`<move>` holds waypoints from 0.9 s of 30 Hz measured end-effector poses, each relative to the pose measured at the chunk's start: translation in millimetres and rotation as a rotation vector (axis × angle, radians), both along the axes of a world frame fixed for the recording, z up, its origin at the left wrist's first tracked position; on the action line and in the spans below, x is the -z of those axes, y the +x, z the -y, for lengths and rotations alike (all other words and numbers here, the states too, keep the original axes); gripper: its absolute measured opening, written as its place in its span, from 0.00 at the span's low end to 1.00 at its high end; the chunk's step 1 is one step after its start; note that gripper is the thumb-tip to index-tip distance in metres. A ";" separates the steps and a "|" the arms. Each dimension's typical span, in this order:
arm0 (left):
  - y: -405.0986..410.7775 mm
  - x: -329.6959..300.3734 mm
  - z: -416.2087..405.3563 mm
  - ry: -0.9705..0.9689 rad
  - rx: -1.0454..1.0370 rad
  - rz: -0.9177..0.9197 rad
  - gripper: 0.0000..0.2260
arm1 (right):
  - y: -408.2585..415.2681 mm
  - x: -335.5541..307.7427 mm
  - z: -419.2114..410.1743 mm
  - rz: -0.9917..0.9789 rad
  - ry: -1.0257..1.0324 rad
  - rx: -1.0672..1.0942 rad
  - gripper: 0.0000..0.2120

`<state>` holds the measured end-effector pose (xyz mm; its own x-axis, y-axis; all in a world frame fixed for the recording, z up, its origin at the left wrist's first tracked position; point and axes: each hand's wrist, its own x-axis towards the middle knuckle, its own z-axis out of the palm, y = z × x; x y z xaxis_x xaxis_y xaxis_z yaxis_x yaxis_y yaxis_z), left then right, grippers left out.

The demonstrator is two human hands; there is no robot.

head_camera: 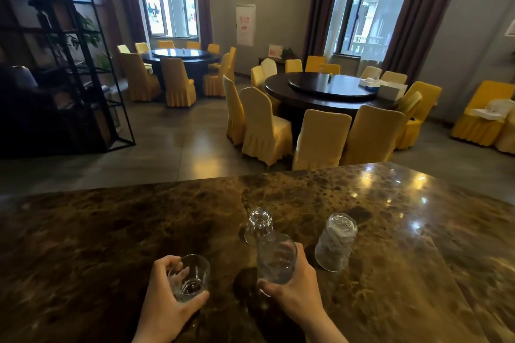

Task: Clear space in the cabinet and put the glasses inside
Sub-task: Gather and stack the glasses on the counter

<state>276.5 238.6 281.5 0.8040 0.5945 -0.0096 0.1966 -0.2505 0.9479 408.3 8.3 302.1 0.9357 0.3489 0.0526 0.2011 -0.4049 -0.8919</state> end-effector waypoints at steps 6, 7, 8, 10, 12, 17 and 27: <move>-3.2 -9.9 2.4 0.036 0.002 -0.096 0.43 | 1.0 -12.3 2.3 -0.064 -0.017 -0.099 0.42; -4.5 -16.0 2.6 0.082 0.010 -0.151 0.44 | 2.8 -17.1 5.5 -0.077 -0.035 -0.126 0.44; -6.0 -23.7 2.7 0.153 0.020 -0.201 0.45 | 5.5 -22.2 10.6 -0.078 -0.083 -0.155 0.46; -4.6 -43.3 3.4 0.333 0.007 -0.191 0.44 | 13.9 -37.1 26.8 0.004 -0.281 -0.197 0.43; 10.5 -70.2 4.5 0.536 -0.049 -0.043 0.35 | 25.7 -58.9 43.9 0.301 -0.495 -0.162 0.31; 105.1 -137.8 21.6 1.016 0.360 -0.049 0.29 | 67.8 -109.1 43.3 0.806 -1.079 -0.302 0.27; 220.6 -66.8 49.8 1.622 0.902 -0.568 0.38 | 109.5 -55.8 48.9 1.049 -1.788 -0.583 0.24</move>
